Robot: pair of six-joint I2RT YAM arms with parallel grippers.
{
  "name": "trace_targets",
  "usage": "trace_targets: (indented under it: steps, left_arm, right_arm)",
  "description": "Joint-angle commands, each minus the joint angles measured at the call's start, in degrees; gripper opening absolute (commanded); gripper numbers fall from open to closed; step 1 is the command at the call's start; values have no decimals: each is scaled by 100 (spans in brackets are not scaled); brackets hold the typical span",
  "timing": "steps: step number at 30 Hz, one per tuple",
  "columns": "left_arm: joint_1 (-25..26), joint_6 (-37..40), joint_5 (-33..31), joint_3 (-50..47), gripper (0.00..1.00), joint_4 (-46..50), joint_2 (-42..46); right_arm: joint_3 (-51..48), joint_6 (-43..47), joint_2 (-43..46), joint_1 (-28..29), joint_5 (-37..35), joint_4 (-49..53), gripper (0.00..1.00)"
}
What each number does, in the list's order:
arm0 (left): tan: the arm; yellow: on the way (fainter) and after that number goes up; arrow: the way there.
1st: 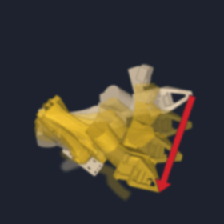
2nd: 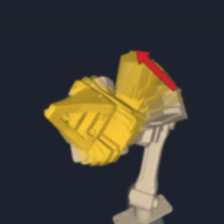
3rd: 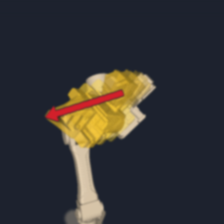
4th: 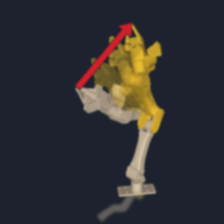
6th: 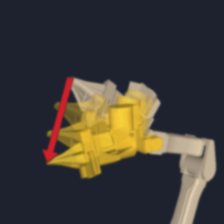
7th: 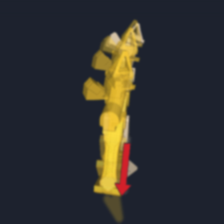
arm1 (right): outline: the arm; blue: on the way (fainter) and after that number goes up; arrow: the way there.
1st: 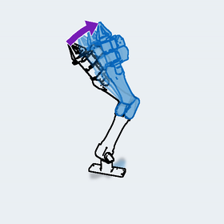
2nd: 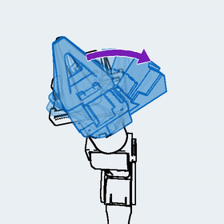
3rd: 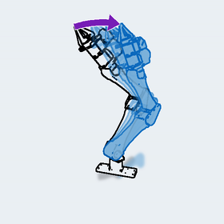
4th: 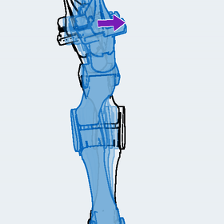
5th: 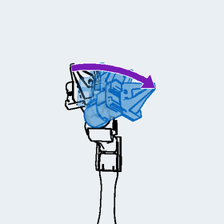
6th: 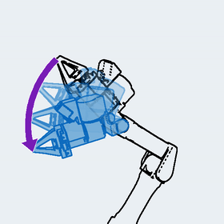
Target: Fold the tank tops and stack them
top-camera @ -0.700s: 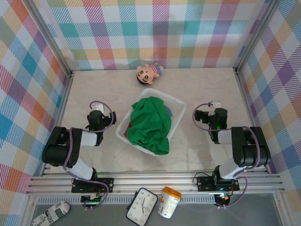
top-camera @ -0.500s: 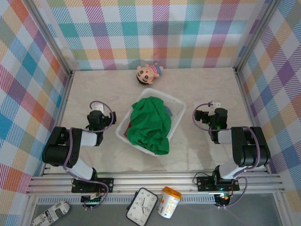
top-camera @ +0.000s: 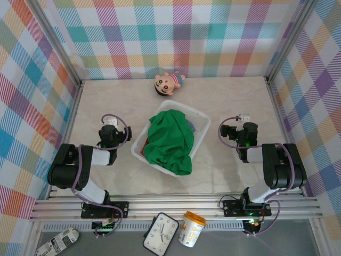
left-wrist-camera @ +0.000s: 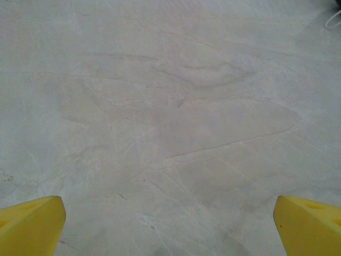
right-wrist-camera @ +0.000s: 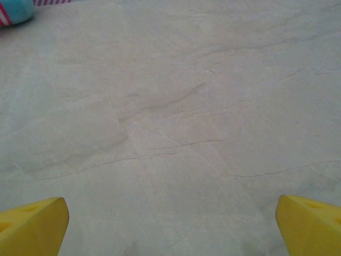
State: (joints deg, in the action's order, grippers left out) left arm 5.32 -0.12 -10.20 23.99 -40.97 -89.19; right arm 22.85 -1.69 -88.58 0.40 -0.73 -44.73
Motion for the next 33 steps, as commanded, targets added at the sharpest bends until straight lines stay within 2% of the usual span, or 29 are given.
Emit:
trace_targets:
  steps: [1,3,6,11,14,17,20,24,28,33]
  left_arm:
    - [-14,108,-81,591,100,992,727]
    - [-14,70,-89,774,100,1602,1225]
    - [-14,-53,50,1490,100,3258,1846]
    - [78,-584,594,2693,100,5888,2324]
    - [155,-622,1354,3133,100,7009,2409]
    - [269,-550,2035,3309,99,7747,2540]
    - [372,-279,2588,3329,94,8259,2734]
    - [494,236,2956,3366,87,8673,2737]
    - [777,336,3028,3255,79,8450,2470]
    - [1172,546,2806,3339,57,8166,1726]
  right_arm:
    - [194,171,429,6,284,268,99]
    - [311,167,804,12,310,788,99]
    - [482,51,1491,9,597,1758,99]
    - [818,-365,2493,19,1622,3254,99]
    - [1119,-494,2921,28,2276,4154,99]
    - [1525,-513,3179,86,2899,5060,99]
    - [1888,-495,3342,236,3325,5791,99]
    - [2184,-500,3366,600,3630,6363,100]
    - [2411,-496,3114,1275,3450,6525,99]
    - [2578,-632,2419,2116,2916,6188,97]
